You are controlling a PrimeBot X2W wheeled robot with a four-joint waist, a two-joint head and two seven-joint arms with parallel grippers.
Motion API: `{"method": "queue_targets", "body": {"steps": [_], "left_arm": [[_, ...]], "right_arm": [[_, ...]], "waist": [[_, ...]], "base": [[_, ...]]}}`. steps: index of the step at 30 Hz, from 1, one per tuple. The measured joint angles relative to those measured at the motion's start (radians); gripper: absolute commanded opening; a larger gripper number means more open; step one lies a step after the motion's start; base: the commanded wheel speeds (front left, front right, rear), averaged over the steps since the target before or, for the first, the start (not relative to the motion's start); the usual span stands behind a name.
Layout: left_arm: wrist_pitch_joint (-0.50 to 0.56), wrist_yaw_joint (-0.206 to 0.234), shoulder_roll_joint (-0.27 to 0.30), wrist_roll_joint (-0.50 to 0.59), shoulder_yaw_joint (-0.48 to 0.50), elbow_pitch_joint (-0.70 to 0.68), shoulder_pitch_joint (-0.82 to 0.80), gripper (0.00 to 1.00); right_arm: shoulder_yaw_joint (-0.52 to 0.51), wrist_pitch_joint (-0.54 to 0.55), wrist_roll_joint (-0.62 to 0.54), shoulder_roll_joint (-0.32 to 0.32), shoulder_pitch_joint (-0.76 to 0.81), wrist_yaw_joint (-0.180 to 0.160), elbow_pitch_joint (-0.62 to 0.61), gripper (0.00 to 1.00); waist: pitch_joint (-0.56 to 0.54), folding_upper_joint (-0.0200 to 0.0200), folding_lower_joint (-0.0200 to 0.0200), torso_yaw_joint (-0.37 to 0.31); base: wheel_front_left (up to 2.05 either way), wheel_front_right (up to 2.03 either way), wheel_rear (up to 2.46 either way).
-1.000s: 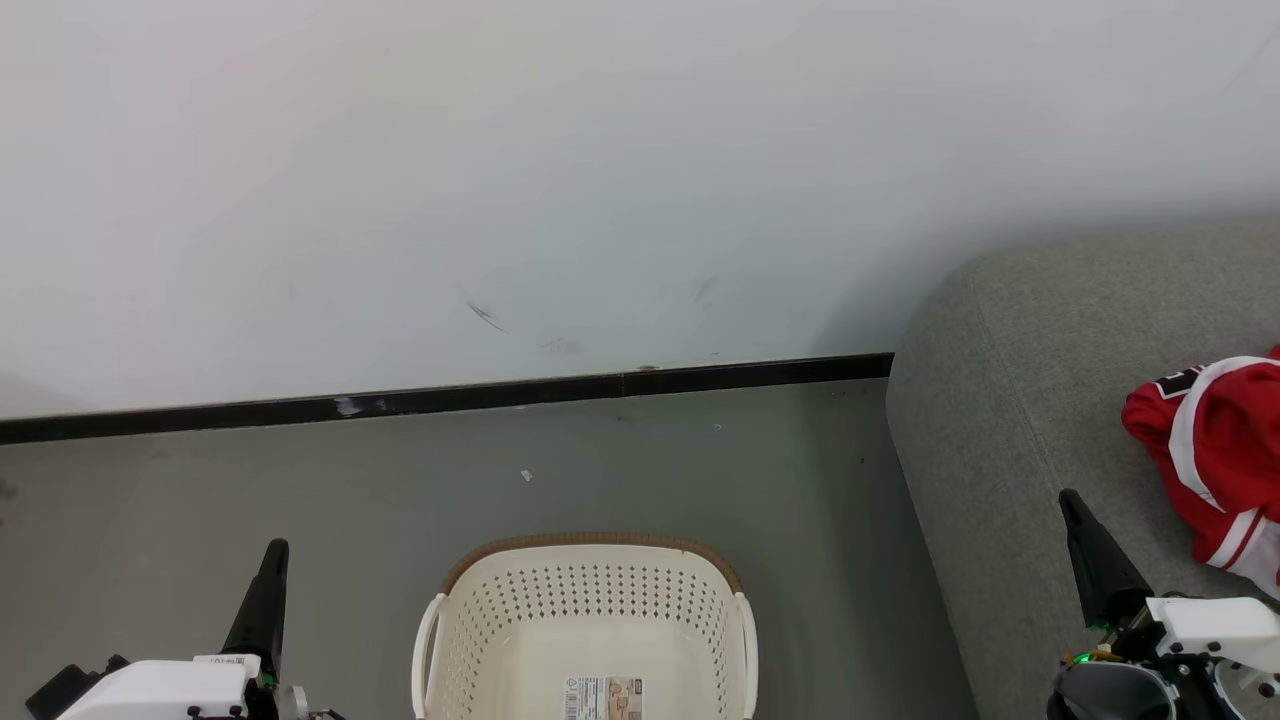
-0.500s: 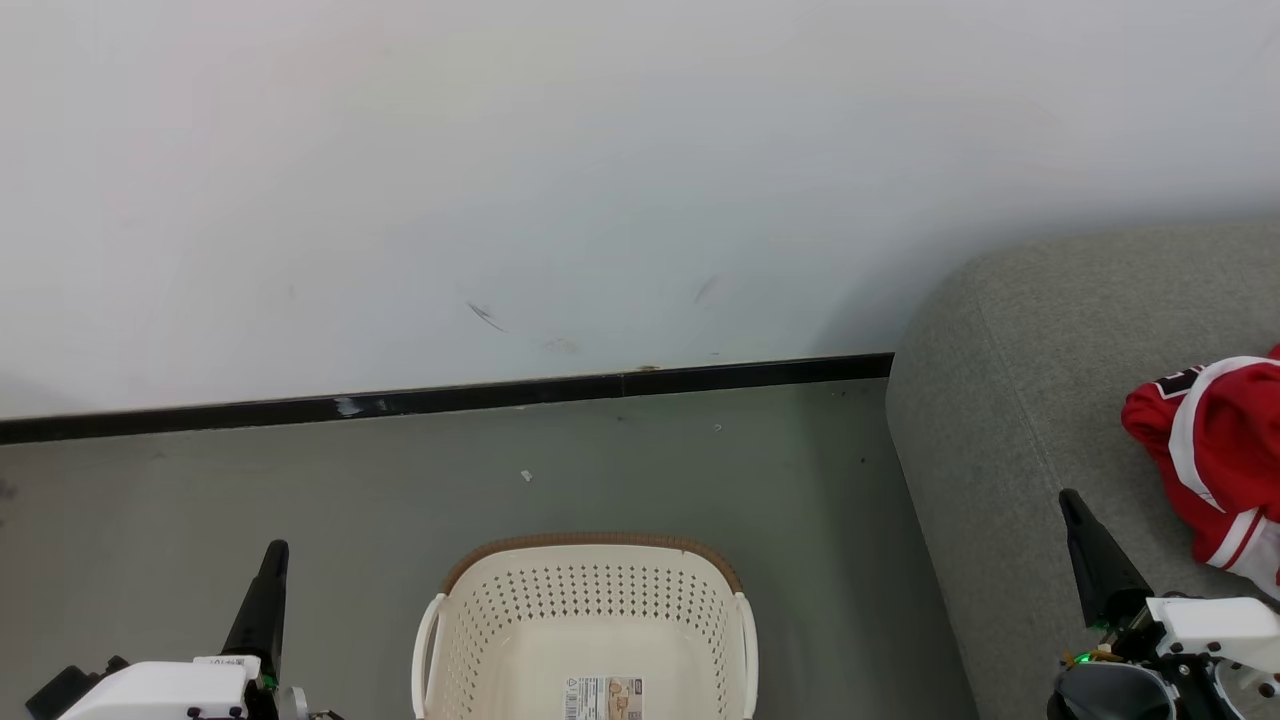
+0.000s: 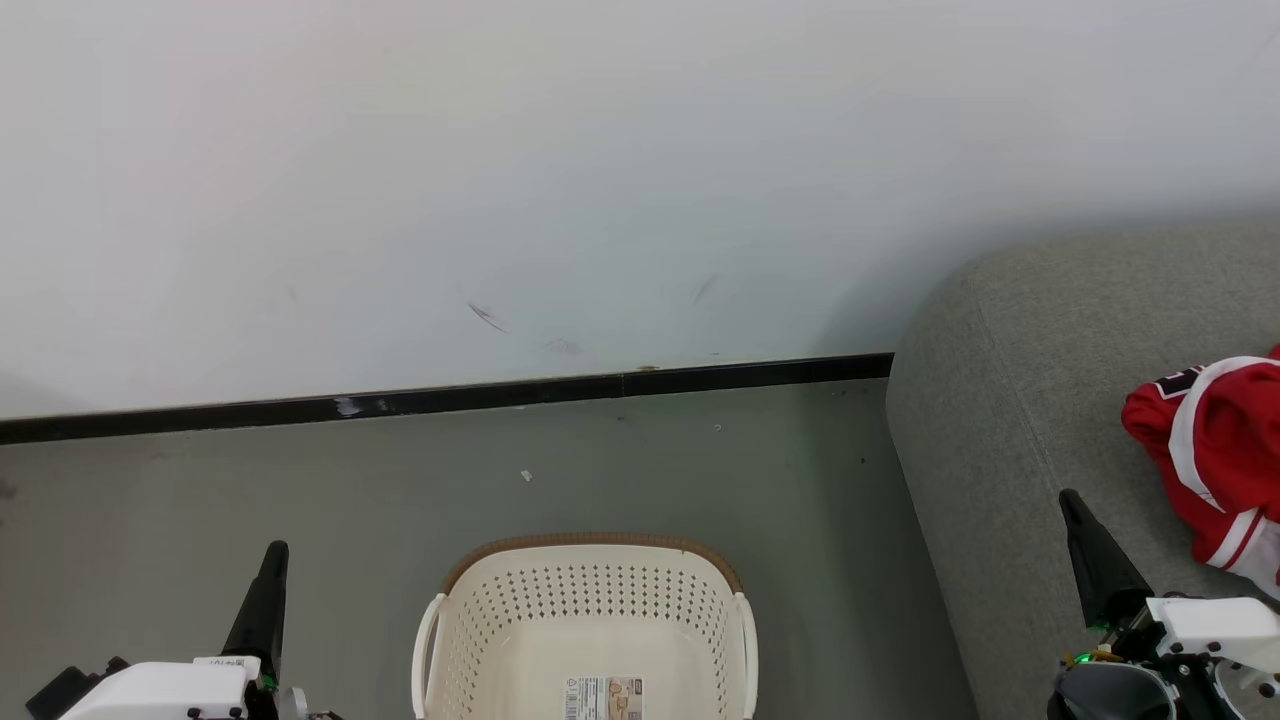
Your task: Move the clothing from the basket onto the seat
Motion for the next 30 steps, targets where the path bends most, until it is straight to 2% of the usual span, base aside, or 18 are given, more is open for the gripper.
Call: {"method": "queue_targets", "body": {"steps": [30], "left_arm": [[0.0, -0.001, 0.0, 0.0, 0.001, 0.002, 0.0, 0.0]], "right_arm": [[0.0, 0.0, 0.0, 0.0, 0.0, 0.0, 0.0, 0.0]], "waist": [[0.0, 0.0, 0.0001, 0.0]], "base": [[0.0, 0.0, 0.0]]}}
